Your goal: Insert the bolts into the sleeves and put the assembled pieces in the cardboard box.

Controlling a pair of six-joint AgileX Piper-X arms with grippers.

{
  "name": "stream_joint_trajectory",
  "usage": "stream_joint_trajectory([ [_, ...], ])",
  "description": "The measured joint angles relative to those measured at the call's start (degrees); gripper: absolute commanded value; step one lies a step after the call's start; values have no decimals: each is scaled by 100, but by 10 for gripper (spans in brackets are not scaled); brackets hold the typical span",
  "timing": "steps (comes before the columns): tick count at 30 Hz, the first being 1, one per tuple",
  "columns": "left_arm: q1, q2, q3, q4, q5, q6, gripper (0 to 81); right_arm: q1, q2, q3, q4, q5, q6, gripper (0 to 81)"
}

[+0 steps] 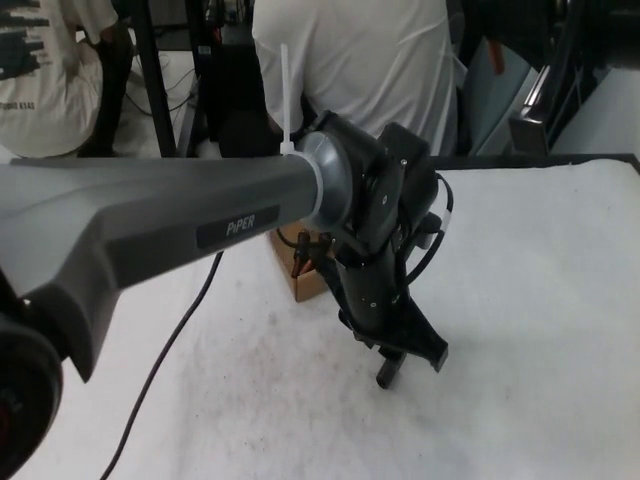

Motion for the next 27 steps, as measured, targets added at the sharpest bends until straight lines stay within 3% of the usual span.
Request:
stream_joint_trajectory([
  [27, 10, 301, 0, 108, 44, -190, 397, -7, -167, 0, -133, -40, 0, 8],
])
